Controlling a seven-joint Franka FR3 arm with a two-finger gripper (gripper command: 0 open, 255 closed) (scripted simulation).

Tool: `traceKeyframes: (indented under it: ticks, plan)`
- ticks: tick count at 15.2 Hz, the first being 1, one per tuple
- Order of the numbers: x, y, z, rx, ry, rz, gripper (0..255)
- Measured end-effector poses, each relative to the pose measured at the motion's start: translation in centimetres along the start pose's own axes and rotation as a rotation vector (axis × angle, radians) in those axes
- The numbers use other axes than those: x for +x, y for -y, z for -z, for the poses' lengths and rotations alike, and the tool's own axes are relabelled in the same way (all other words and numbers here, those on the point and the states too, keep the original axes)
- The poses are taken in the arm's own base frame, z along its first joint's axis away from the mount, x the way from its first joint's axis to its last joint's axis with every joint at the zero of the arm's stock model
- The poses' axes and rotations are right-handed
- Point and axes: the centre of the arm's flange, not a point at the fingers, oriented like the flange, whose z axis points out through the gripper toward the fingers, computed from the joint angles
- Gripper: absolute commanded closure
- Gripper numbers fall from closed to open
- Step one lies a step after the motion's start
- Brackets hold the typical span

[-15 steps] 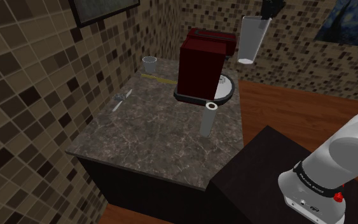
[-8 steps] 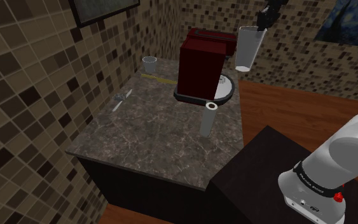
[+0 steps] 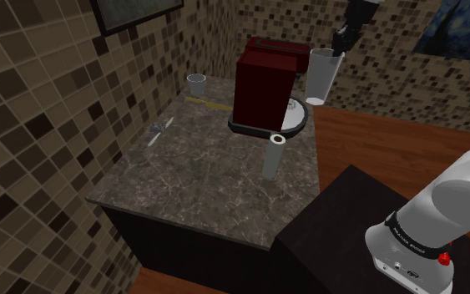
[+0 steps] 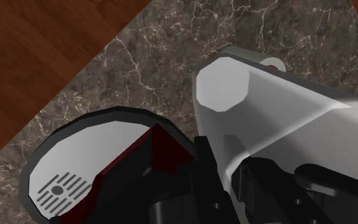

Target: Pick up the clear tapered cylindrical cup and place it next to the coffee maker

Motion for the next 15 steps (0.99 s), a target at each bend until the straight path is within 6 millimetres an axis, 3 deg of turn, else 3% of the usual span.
traceKeyframes:
  ticks: [15]
  plan:
    - [-0.6, -0.7, -7.9, 0.000, 0.000, 0.000, 255]
